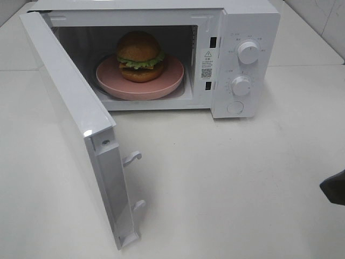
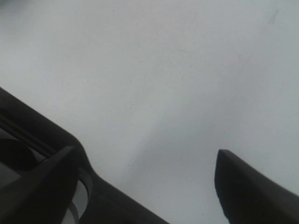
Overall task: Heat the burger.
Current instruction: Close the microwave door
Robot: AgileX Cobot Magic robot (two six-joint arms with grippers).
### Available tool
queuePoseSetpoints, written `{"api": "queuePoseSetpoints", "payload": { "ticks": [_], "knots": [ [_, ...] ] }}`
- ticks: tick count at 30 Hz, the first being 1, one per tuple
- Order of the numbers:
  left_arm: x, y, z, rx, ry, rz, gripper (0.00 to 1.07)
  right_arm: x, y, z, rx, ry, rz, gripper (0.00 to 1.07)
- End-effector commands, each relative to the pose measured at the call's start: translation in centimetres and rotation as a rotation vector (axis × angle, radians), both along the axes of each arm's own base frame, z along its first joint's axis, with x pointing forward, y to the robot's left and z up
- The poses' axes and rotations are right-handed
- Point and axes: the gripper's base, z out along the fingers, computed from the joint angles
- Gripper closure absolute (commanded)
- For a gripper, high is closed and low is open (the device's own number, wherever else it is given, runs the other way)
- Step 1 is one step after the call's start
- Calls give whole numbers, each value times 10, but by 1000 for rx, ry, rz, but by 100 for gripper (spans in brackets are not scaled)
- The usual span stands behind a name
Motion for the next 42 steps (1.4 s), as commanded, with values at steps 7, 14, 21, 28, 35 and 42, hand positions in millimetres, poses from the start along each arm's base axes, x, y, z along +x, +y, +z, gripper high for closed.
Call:
{"api": "queuePoseSetpoints", "payload": {
  "ticks": [7, 14, 21, 28, 35, 42],
  "knots": [
    [-3, -1, -1, -3, -31, -8, 6, -35, -26, -8, 83, -72, -27, 31],
    [-3, -1, -1, -3, -31, -8, 6, -48, -44, -8, 144, -157, -125, 27],
    [-3, -1, -1, -3, -31, -8, 6, -67, -64, -5, 199, -287, -249, 26],
    [-3, -1, -1, -3, -31, -8, 6, -96, -78, -6, 265, -409, -401, 27],
    [-3, -1, -1, -3, -31, -8, 6, -109, -80, -5, 304, -481, -457, 31],
    [-3, -1, -1, -3, -31, -8, 6, -119, -80, -5, 344, -536, -521, 31]
  ]
}}
